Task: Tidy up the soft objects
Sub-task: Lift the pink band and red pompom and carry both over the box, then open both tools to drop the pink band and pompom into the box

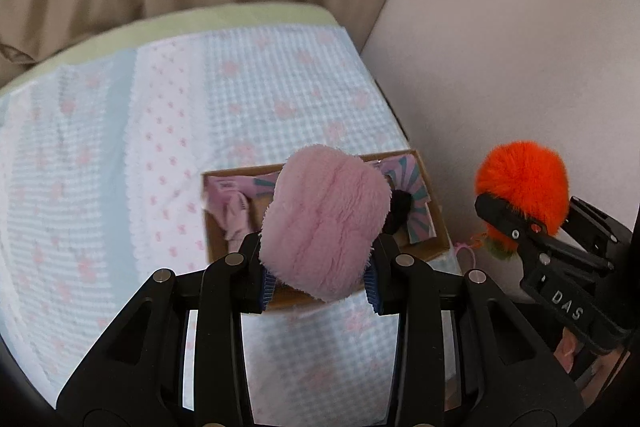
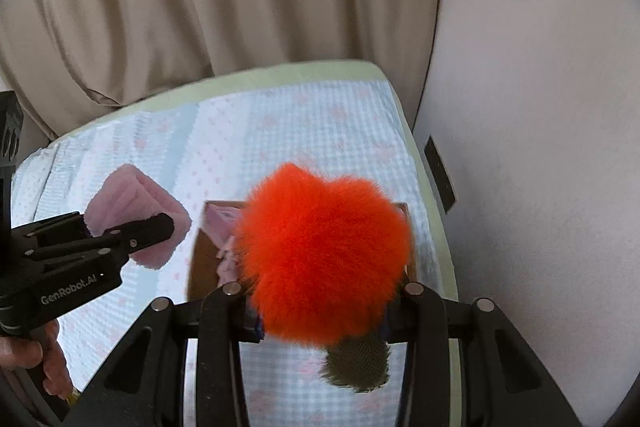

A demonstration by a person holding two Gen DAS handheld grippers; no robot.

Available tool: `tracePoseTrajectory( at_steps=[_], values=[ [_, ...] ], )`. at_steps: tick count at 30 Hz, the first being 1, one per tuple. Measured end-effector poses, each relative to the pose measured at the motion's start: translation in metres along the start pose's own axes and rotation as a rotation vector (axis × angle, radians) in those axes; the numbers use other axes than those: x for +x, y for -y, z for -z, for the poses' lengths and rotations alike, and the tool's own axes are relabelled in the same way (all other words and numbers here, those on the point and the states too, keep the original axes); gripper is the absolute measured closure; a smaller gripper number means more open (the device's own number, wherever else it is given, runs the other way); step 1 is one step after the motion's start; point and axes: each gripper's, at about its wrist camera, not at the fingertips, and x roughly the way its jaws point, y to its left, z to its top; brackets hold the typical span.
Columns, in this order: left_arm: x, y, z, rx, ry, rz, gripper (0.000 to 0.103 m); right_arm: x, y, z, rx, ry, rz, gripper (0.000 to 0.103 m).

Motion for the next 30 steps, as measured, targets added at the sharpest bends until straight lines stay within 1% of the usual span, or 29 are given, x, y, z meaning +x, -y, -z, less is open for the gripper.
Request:
tracePoseTrajectory(
  at_steps=[5, 8, 13, 15, 16, 17, 18, 19, 20, 21, 22, 23, 25, 27, 30],
  values=[
    [0.066, 0.002, -0.02, -0.002, -0.074, -0.017, 0.071, 0.054, 0.022, 0.002, 0.002, -0.079, -0.007, 0.067],
    [0.098, 0.003, -0.026, 0.009, -0.113, -0.035, 0.071, 0.085, 0.033, 0.004, 0.012, -0.132, -0.014, 0.067],
    [0.143, -0.005, -0.028, 0.007, -0.186, -0.048, 0.071, 0.118, 0.048, 0.013, 0.033, -0.209, -0.014, 0.067],
    [0.154, -0.008, -0.029, 0.0, -0.206, -0.049, 0.069, 0.129, 0.051, 0.015, 0.034, -0.236, -0.009, 0.066],
    [0.158, -0.009, -0.03, 0.002, -0.206, -0.058, 0.053, 0.134, 0.052, 0.017, 0.031, -0.245, -0.006, 0.064],
    [0.161, -0.009, -0.031, 0.012, -0.207, -0.07, 0.022, 0.139, 0.053, 0.02, 0.028, -0.259, -0.009, 0.063],
    [0.163, -0.008, -0.032, 0.02, -0.21, -0.079, 0.008, 0.143, 0.053, 0.022, 0.025, -0.271, -0.018, 0.061],
    [0.165, -0.008, -0.033, 0.027, -0.21, -0.104, 0.0, 0.147, 0.053, 0.025, 0.023, -0.281, -0.031, 0.057],
    [0.163, -0.009, -0.033, 0.029, -0.2, -0.114, 0.0, 0.15, 0.052, 0.028, 0.02, -0.283, -0.044, 0.041],
    [0.161, -0.01, -0.034, 0.03, -0.192, -0.115, 0.0, 0.151, 0.051, 0.03, 0.014, -0.282, -0.046, 0.016],
    [0.162, -0.011, -0.033, 0.028, -0.197, -0.112, 0.0, 0.152, 0.05, 0.033, -0.001, -0.282, -0.045, 0.005],
    [0.162, -0.013, -0.033, 0.023, -0.204, -0.112, 0.0, 0.153, 0.05, 0.035, -0.01, -0.281, -0.041, 0.0],
    [0.162, -0.017, -0.031, 0.012, -0.209, -0.107, 0.0, 0.154, 0.048, 0.039, -0.022, -0.286, -0.035, 0.0],
    [0.161, -0.021, -0.028, -0.008, -0.213, -0.099, 0.0, 0.157, 0.048, 0.042, -0.033, -0.312, -0.045, 0.0],
    [0.159, -0.024, -0.026, -0.019, -0.213, -0.099, 0.0, 0.156, 0.048, 0.041, -0.025, -0.314, -0.048, 0.0]
  ],
)
